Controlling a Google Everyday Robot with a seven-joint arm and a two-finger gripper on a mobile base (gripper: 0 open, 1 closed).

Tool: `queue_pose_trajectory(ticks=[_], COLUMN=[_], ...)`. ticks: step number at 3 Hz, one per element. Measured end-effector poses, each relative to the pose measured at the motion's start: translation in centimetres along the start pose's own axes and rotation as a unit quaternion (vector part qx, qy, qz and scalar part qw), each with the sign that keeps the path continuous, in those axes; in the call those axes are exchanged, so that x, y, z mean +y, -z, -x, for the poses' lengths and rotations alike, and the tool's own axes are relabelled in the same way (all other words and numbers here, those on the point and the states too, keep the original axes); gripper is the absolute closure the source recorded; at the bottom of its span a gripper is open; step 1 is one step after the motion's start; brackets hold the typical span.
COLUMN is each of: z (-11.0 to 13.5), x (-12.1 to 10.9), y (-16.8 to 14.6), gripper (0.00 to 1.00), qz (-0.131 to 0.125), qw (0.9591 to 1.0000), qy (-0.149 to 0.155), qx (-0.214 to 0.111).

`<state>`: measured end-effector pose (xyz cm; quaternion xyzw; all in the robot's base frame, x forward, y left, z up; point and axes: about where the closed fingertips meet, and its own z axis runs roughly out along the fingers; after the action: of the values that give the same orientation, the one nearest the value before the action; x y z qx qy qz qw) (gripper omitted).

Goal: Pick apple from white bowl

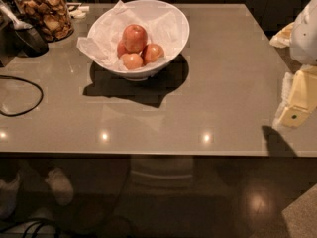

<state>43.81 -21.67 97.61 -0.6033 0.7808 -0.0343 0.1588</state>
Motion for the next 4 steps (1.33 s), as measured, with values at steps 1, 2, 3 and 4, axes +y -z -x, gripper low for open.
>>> queue_pose_trajectory(ticks=[1, 2, 3, 4], z=[0.0, 2.6, 5.8, 6.1], x=[0.0, -1.5, -2.6, -2.8], y=[0.0, -0.1, -0.1, 0.0], gripper=[0.00, 0.00, 0.00, 0.00], qz=[0.000, 0.010, 0.013, 0.007], qw=[1.0000, 0.9996, 0.9978, 0.9977], qy=[0.000, 0.018, 0.055, 0.056], qx=[0.000, -0.018, -0.035, -0.038])
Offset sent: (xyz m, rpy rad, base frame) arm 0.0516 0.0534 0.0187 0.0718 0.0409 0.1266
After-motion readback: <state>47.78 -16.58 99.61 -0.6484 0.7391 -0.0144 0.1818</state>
